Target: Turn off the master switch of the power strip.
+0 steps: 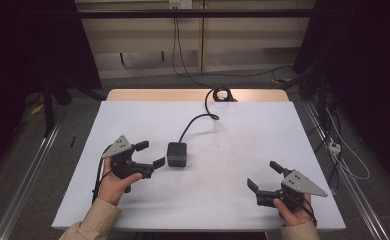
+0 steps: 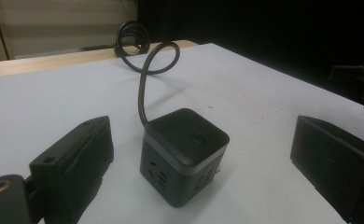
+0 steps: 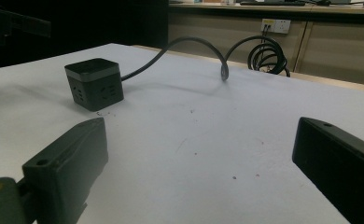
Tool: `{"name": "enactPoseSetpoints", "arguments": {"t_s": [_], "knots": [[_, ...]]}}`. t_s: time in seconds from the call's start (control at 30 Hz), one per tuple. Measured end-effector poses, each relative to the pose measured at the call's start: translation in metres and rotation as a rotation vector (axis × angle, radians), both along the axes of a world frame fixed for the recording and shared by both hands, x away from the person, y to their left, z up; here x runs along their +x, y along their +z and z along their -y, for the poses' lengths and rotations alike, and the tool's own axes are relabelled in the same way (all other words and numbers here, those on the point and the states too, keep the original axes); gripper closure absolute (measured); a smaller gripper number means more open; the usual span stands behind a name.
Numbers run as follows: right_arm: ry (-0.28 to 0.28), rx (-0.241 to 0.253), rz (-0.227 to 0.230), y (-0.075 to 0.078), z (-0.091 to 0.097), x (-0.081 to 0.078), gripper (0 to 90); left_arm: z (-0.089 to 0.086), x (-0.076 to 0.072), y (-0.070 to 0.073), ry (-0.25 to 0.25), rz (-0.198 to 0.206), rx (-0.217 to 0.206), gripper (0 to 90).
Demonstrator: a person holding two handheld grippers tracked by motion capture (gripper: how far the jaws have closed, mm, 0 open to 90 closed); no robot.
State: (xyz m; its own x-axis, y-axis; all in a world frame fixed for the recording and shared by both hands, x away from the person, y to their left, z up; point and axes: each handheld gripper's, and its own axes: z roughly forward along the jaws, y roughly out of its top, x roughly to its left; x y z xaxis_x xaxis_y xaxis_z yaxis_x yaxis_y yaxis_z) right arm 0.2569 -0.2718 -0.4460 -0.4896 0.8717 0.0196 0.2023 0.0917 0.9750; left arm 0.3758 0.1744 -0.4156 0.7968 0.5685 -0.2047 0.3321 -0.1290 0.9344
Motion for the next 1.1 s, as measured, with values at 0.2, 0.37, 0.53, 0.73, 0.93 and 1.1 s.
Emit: {"name": "enactPoseSetpoints", "arguments": {"t_s": [0.2, 0.37, 0.53, 0.73, 0.93, 1.1], "knots": [[0.005, -0.001, -0.001, 0.0, -0.002, 0.001, 3.2, 0.004, 0.002, 0.0, -0.002, 0.005, 0.008, 6.9], [0.003, -0.001, -0.001, 0.0, -0.001, 0.001, 3.2, 0.007, 0.005, 0.0, -0.007, 0.006, 0.009, 7.4], [0.004, -0.001, -0.001, 0.0, 0.0, 0.0, 3.2, 0.011, 0.008, 0.0, -0.007, 0.007, 0.01, 8.0], [-0.001, -0.004, -0.004, 0.0, 0.0, 0.0, 3.4, 0.014, 0.011, -0.001, -0.014, 0.003, 0.009, 11.0], [0.0, -0.004, -0.005, -0.001, 0.0, 0.0, 3.5, 0.018, 0.011, -0.001, -0.017, 0.004, 0.008, 16.5], [0.001, -0.003, -0.006, -0.001, 0.0, 0.0, 3.6, 0.019, 0.013, -0.002, -0.02, 0.002, 0.015, 20.1]]}}
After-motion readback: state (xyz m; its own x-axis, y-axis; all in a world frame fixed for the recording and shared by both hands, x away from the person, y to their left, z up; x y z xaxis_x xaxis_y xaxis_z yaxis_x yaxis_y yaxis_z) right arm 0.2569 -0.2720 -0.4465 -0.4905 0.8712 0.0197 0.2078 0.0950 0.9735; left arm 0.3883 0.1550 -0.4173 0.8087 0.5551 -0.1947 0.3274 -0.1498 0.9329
